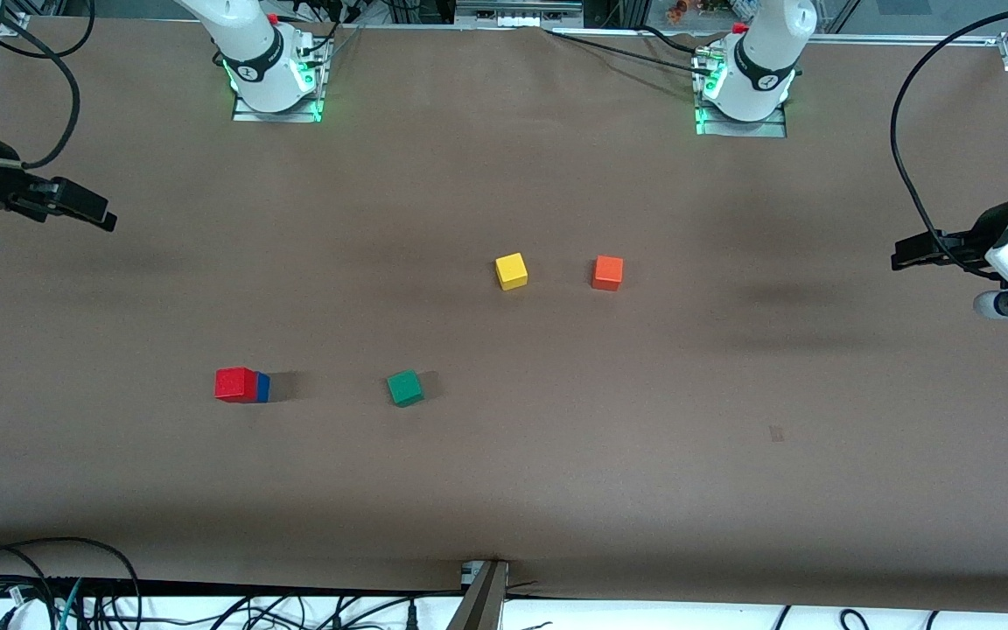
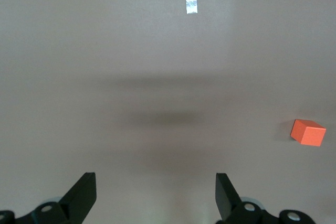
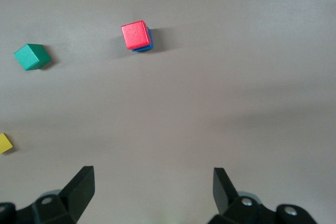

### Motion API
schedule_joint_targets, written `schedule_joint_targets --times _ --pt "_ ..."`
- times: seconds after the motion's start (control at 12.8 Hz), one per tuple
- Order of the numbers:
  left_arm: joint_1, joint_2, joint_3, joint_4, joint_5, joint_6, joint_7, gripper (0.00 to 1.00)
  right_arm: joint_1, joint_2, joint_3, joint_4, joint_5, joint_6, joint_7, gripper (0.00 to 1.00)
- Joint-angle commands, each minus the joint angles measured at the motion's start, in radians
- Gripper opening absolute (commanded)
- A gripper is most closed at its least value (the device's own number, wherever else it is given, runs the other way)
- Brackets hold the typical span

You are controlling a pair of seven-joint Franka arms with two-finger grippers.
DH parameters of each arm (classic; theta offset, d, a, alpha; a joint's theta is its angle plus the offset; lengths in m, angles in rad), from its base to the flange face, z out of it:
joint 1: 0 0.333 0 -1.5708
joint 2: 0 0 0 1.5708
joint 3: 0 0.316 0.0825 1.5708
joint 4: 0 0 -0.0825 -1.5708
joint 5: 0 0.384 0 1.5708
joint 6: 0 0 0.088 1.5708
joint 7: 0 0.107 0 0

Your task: Pass red block to right arm, stack on blue

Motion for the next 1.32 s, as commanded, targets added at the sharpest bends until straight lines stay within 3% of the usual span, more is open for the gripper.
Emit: schedule_joint_targets --times 0.0,1.25 --pt "-0.003 0.008 0.003 0.023 -0.016 -0.013 0.003 1.00 -0.018 0.002 0.020 0.016 -0.010 0.003 -0.004 1.00" --pt "-0.021 0.008 0.003 0.025 -0.016 -0.013 0.000 1.00 -0.011 0.004 -0.005 0.016 0.004 -0.026 -0.076 1.00"
